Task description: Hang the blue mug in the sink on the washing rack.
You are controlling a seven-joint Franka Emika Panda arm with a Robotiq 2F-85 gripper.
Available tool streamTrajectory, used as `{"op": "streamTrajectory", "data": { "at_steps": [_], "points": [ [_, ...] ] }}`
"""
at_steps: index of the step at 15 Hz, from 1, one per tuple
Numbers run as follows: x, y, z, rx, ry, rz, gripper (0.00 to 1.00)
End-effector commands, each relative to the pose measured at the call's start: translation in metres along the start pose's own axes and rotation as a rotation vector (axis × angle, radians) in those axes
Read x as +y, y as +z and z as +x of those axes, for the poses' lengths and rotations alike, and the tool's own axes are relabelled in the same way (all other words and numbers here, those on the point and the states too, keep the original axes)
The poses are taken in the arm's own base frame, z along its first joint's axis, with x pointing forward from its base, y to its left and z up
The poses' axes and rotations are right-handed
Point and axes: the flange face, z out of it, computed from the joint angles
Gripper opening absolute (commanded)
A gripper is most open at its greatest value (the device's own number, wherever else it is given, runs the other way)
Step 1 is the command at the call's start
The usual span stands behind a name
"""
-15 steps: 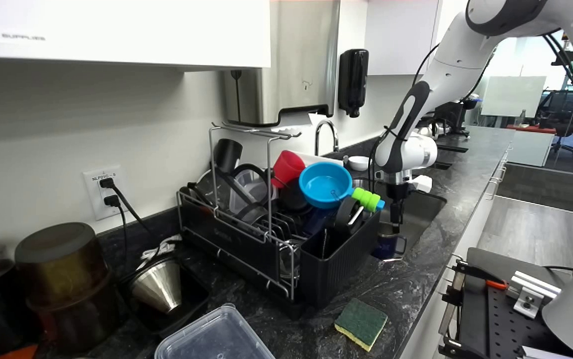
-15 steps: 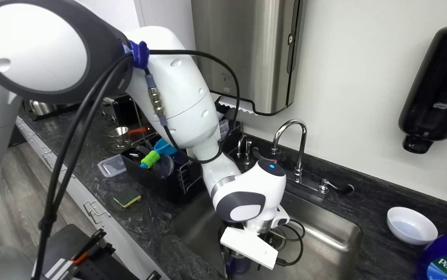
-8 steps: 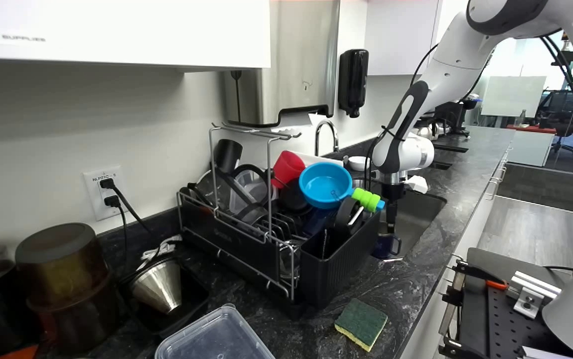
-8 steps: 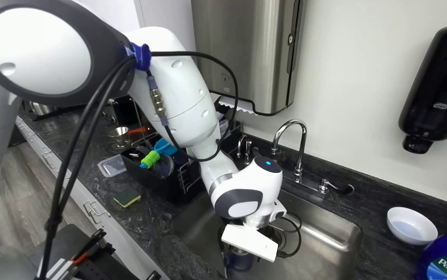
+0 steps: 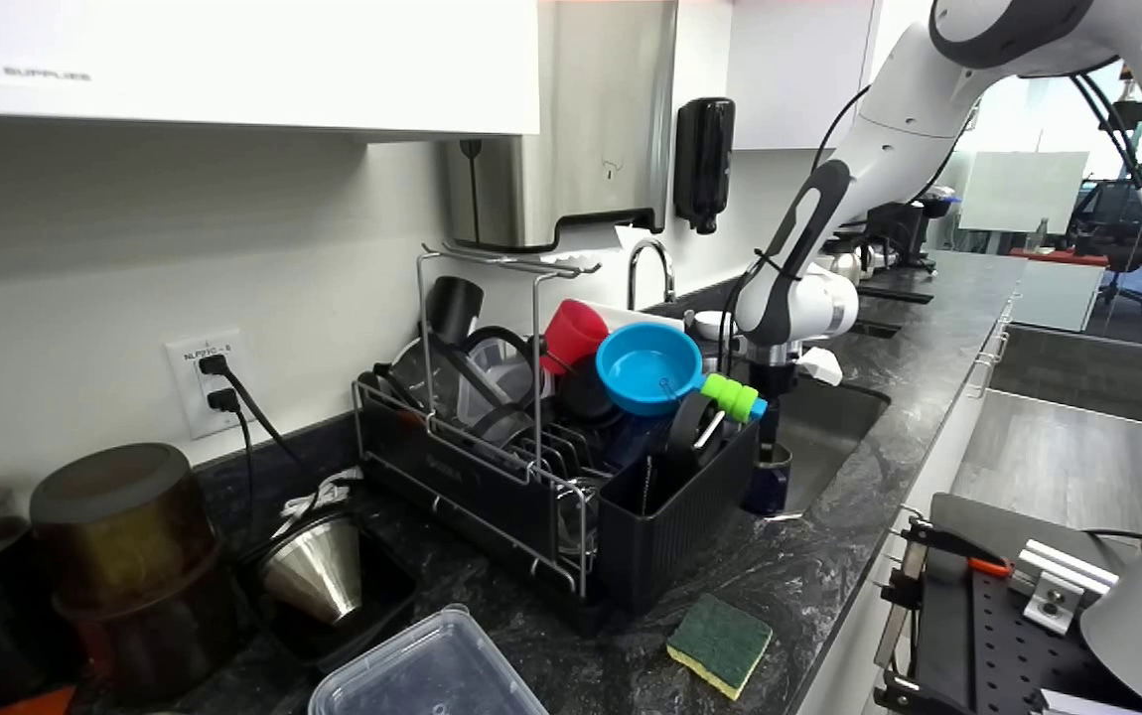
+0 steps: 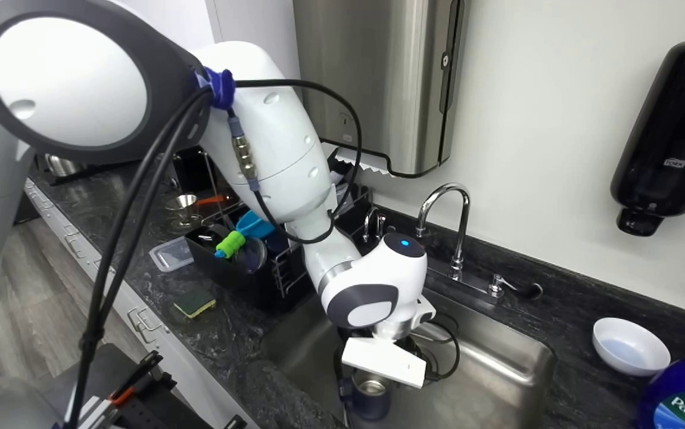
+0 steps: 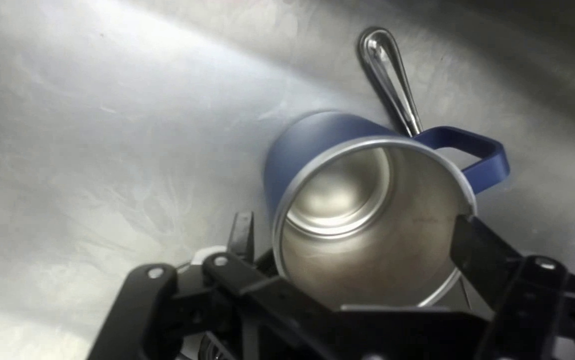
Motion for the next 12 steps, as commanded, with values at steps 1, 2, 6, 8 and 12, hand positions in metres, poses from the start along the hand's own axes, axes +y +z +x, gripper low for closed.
{"op": "streamTrajectory", "data": {
  "at_steps": [1,2,6,8,12],
  "points": [
    [0.007,0.001,0.006,0.037,-0.02,-0.014,1.0],
    [0.009,0.0,0.008,0.043,-0.02,-0.018,1.0],
    [0.023,0.004,0.014,0.046,-0.013,-0.037,1.0],
    [0.031,0.011,0.013,0.038,-0.003,-0.044,1.0],
    [0.045,0.028,0.005,0.011,0.015,-0.049,1.0]
  ]
}}
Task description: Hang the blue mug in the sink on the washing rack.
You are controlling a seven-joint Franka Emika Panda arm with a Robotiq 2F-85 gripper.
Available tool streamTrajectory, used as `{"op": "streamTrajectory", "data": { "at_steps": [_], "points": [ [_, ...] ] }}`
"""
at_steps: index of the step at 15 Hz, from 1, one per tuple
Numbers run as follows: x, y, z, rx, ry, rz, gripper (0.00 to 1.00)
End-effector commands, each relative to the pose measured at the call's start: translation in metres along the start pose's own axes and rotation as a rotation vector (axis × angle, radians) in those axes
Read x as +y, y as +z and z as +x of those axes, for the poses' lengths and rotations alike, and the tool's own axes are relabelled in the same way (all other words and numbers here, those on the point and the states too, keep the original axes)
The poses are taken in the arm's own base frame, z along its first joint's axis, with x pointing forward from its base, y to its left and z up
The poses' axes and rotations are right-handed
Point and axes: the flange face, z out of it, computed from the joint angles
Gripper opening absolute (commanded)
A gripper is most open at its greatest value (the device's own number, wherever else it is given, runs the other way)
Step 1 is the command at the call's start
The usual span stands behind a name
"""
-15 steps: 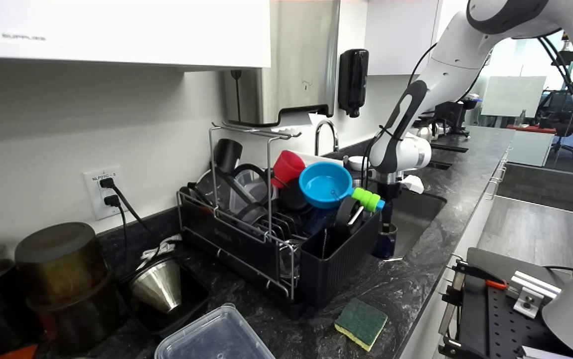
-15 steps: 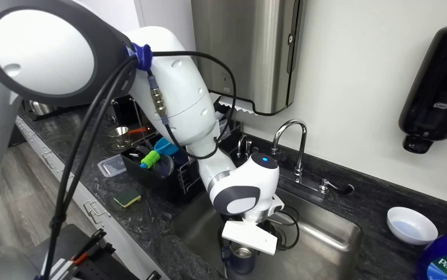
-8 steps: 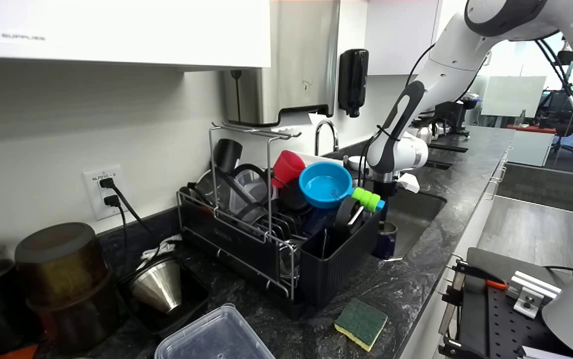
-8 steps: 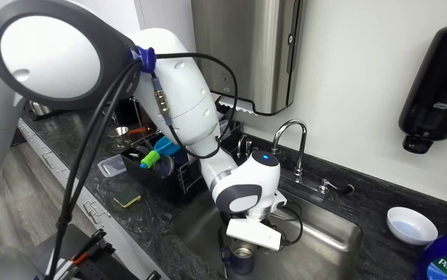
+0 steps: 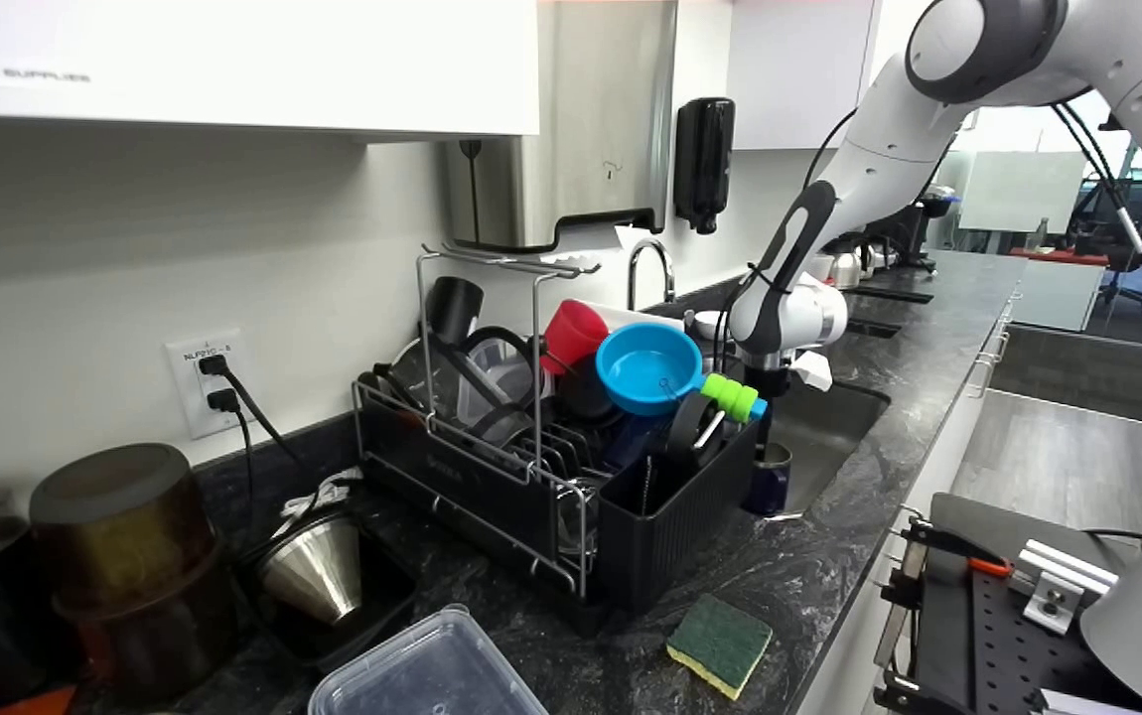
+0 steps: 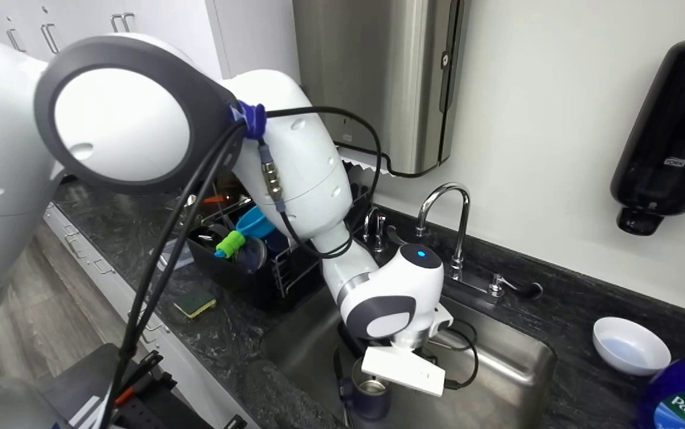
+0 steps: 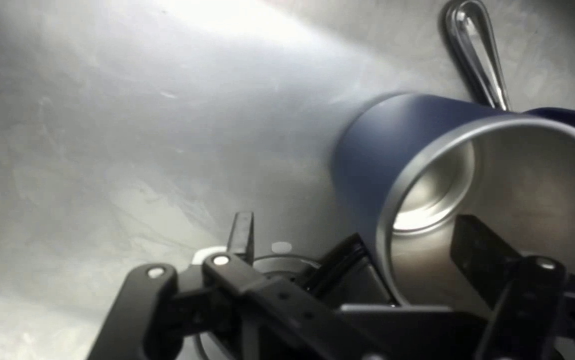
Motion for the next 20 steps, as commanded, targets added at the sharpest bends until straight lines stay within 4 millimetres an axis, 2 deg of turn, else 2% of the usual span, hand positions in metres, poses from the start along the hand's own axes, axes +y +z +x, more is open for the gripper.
{"op": "streamTrajectory", "data": {
  "at_steps": [1,2,3,4,14,15,20],
  "points": [
    [0.013,0.014,-0.003,-0.006,-0.003,-0.015,1.0],
    [0.015,0.017,-0.004,-0.011,0.001,-0.015,1.0],
    [0.017,0.019,-0.004,-0.011,0.008,-0.017,0.78],
    [0.017,0.022,-0.005,-0.015,0.007,-0.017,0.74],
    [0.011,0.02,-0.008,-0.032,0.051,-0.015,0.04],
    [0.01,0.018,-0.008,-0.033,0.061,-0.016,0.0],
    [0.01,0.008,-0.013,-0.028,0.111,-0.019,0.02]
  ]
}}
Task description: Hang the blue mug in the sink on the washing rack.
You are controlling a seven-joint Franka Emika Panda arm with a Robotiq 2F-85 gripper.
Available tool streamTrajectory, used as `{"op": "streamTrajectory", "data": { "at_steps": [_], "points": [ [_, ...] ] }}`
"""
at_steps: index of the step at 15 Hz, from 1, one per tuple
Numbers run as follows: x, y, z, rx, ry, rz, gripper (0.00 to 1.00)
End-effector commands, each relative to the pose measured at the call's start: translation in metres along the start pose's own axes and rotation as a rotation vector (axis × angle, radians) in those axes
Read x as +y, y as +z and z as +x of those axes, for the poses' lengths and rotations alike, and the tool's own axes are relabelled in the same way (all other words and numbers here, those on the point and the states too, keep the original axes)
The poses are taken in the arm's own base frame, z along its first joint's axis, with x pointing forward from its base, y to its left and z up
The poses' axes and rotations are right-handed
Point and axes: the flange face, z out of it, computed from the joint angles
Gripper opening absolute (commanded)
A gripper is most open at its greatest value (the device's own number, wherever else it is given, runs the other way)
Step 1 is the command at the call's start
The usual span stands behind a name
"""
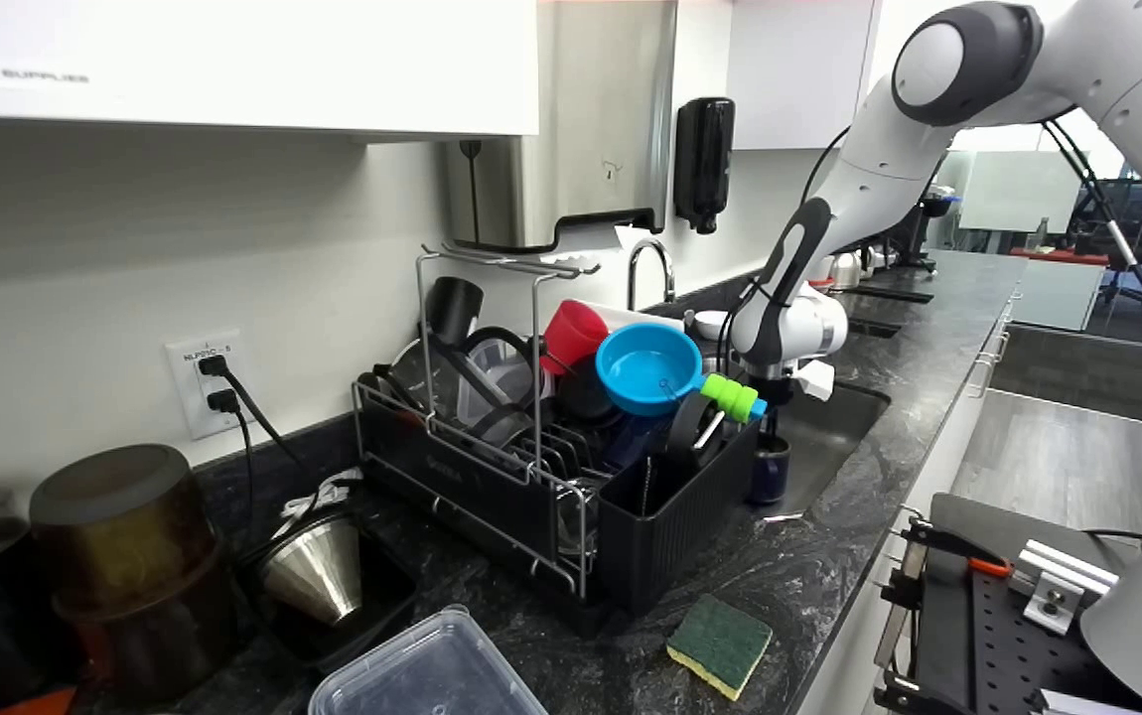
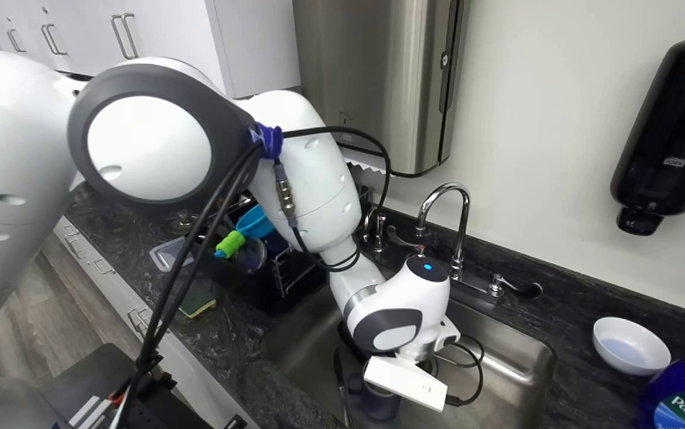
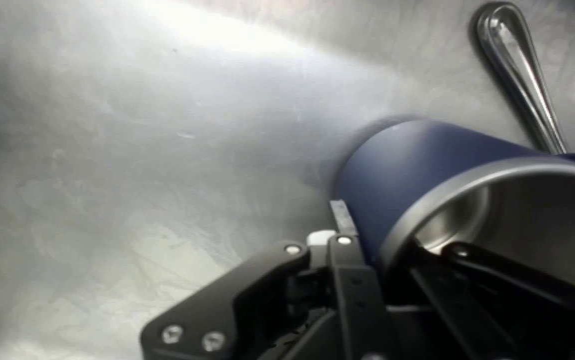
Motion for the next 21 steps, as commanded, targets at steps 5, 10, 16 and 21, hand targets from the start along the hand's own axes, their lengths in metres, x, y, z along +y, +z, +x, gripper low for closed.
{"op": "streamTrajectory", "data": {
  "at_steps": [5,10,16,21],
  "points": [
    [-0.009,-0.032,-0.015,0.002,0.057,0.004,0.02],
    [-0.028,-0.067,-0.032,0.02,0.072,0.039,0.02],
    [-0.052,-0.114,-0.062,0.027,0.178,0.132,0.02],
    [-0.07,-0.141,-0.074,0.061,0.281,0.221,0.02]
  ]
}}
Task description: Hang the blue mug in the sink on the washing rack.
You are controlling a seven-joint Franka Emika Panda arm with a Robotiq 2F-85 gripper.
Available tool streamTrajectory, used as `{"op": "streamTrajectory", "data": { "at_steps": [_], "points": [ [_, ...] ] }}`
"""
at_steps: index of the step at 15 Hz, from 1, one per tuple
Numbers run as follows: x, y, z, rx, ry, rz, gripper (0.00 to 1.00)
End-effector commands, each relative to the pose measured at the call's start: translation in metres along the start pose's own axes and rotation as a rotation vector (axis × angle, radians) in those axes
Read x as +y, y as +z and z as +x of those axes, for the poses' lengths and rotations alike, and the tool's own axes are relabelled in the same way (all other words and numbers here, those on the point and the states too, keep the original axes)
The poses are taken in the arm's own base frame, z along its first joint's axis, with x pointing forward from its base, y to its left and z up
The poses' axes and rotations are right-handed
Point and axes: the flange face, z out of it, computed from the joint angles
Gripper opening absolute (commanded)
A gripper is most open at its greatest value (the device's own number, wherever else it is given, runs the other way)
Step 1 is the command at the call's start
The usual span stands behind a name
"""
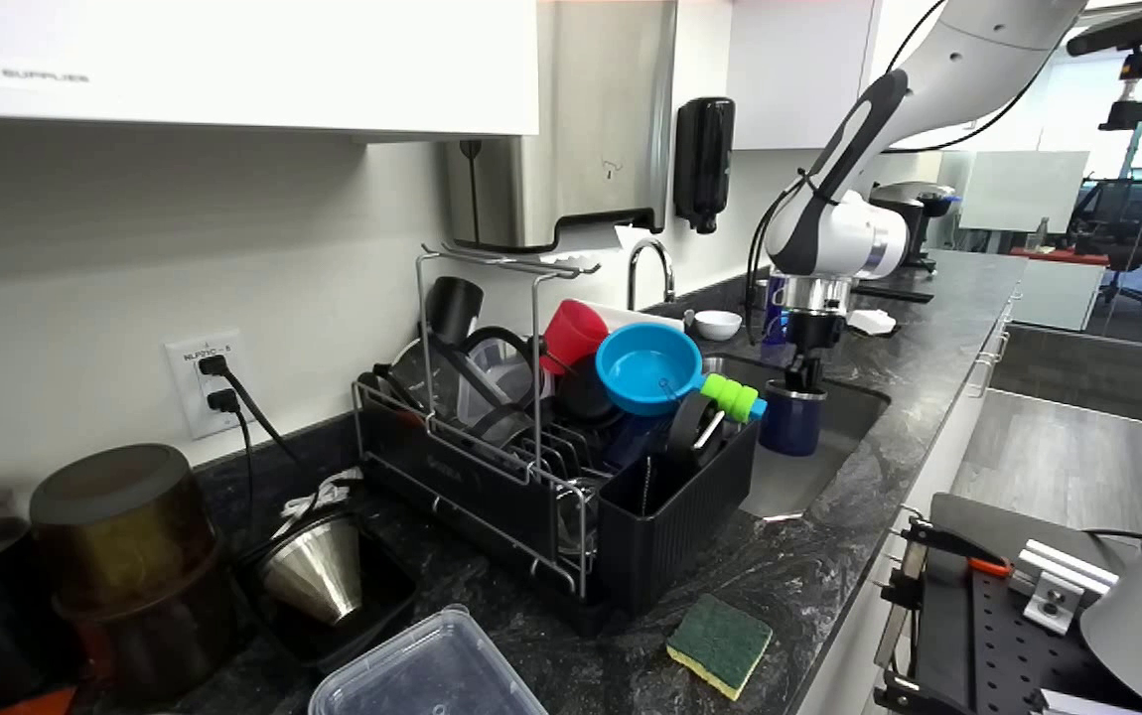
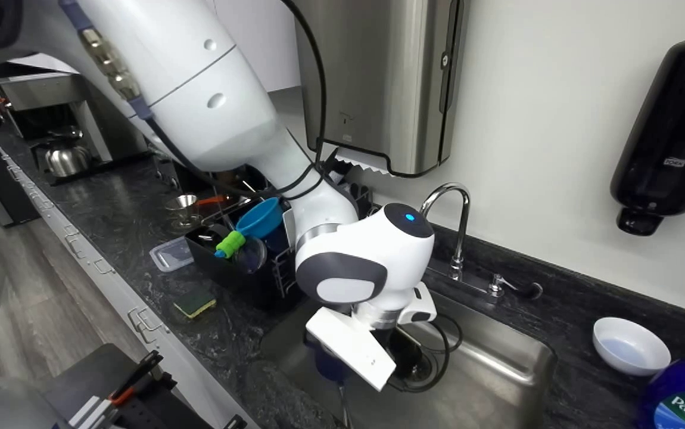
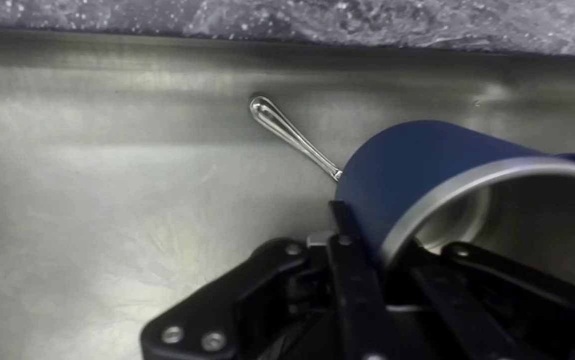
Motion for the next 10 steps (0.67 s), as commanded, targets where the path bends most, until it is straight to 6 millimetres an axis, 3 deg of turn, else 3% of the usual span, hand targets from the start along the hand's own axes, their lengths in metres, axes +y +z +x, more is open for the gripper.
{"op": "streamTrajectory", "data": {
  "at_steps": [1,10],
  "points": [
    [-0.014,-0.016,-0.012,0.024,0.066,0.051,0.02],
    [-0.041,-0.05,-0.029,-0.006,0.179,0.098,0.02]
  ]
}}
